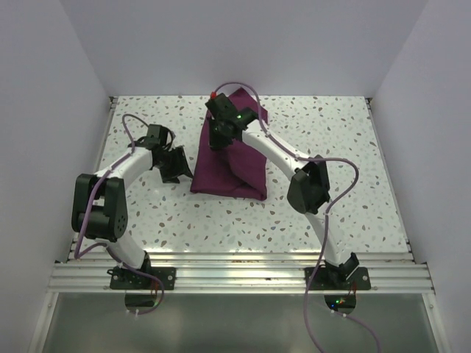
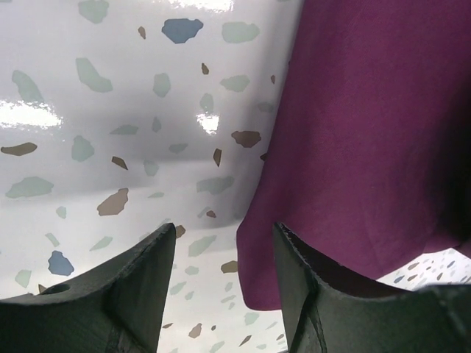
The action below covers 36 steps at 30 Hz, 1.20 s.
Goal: Prepare the surgical pack
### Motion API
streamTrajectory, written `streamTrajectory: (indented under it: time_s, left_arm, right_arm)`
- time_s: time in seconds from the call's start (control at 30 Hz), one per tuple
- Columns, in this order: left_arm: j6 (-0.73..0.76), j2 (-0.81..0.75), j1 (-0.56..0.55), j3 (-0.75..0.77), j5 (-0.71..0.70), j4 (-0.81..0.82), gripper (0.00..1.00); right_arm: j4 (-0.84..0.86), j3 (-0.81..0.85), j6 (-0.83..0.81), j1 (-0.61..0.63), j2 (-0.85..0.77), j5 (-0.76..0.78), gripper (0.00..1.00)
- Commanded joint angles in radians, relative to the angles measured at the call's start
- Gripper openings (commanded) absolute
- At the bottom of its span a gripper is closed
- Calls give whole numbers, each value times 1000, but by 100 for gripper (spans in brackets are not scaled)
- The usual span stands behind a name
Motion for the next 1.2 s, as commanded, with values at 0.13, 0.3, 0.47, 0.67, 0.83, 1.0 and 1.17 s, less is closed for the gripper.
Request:
streamTrajectory:
  time_s: [0.13, 0.3, 0.47, 0.67, 0.83, 1.0, 1.17]
  left_arm:
    - [-14, -49, 4, -23, -81, -7, 64]
    - [6, -80, 49, 9, -94, -50, 67]
    - [41, -75, 90, 104, -68, -99, 73]
    - [17, 3, 95, 219, 158, 5, 81]
    - [-34, 86, 58, 306, 265, 88, 82]
    - [-45, 182, 15, 344, 291, 67, 83]
    - [-60, 204, -2, 301, 279, 74, 74]
  right_arm:
    - [94, 90, 50, 40, 114, -98, 2]
    - [37, 204, 5, 43, 147, -190, 46]
    - [51, -44, -143, -15, -90, -139, 67]
    - [120, -419, -143, -166, -362, -332, 60]
    - [243, -655, -140, -175, -478, -395, 39]
    - [369, -790, -114, -183, -470, -535, 20]
    - [479, -876, -66, -181, -427, -624, 11]
